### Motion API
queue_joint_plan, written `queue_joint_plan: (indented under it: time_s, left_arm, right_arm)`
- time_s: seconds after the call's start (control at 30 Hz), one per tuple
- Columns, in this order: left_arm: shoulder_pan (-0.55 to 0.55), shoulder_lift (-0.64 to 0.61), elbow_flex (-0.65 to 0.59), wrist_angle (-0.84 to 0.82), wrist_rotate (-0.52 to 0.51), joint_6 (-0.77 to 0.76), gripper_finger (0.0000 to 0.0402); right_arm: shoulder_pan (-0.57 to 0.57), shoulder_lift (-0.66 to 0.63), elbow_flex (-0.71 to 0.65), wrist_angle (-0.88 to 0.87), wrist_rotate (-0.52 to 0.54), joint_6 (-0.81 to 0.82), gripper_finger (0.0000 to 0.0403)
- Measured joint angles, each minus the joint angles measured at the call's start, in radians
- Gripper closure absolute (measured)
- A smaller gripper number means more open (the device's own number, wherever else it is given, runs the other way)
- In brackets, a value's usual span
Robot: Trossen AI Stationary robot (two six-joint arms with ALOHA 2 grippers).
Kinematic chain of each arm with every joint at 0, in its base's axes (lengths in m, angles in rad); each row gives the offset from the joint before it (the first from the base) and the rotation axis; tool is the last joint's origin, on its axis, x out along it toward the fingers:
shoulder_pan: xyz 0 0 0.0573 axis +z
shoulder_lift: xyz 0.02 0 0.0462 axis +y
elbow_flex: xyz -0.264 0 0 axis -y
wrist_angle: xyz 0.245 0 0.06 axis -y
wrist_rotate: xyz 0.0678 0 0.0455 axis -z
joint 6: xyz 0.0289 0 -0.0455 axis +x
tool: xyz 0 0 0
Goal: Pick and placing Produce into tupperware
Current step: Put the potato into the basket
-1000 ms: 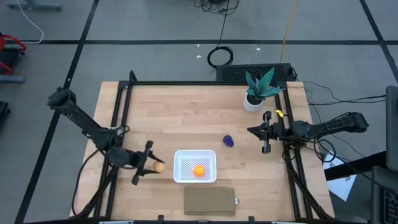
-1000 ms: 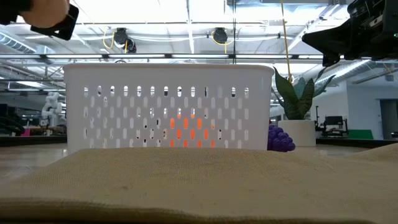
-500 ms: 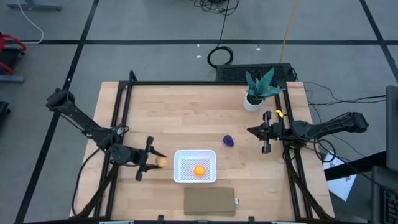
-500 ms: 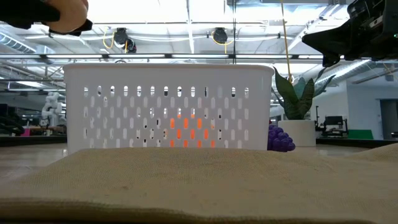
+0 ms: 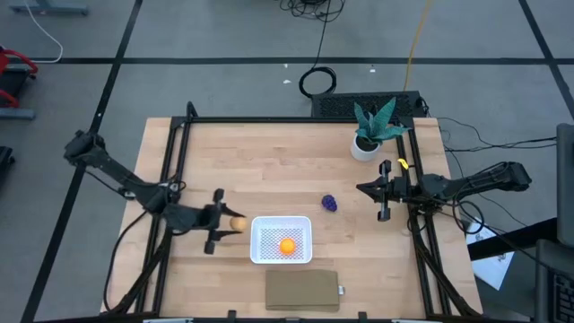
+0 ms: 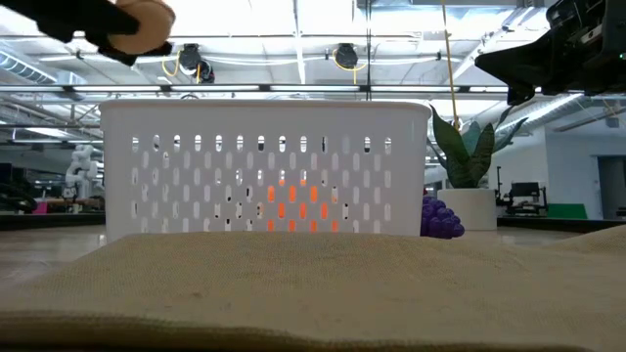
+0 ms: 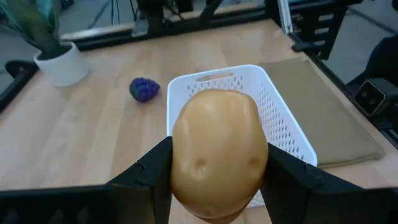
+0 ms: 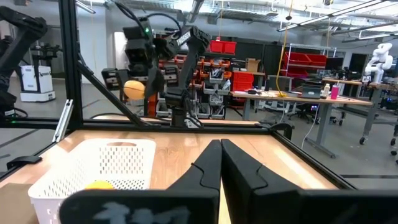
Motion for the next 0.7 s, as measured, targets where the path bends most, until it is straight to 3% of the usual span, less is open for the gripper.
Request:
queue_joint_plan:
  time_s: [0.3,0.7]
  left_arm:
    - [0.099,0.248,0.363,-0.313,0.095,0.043,0.0218]
    - [0.260,0.649,0.859,-0.719,0.392,0.006,0.0218]
  right_arm:
    - [0.000,0.000,0.000,-0.001,0.000,0.000,0.0403]
    - [0.000,0.000,0.000,-0.012,0.000,0.003,0.0403]
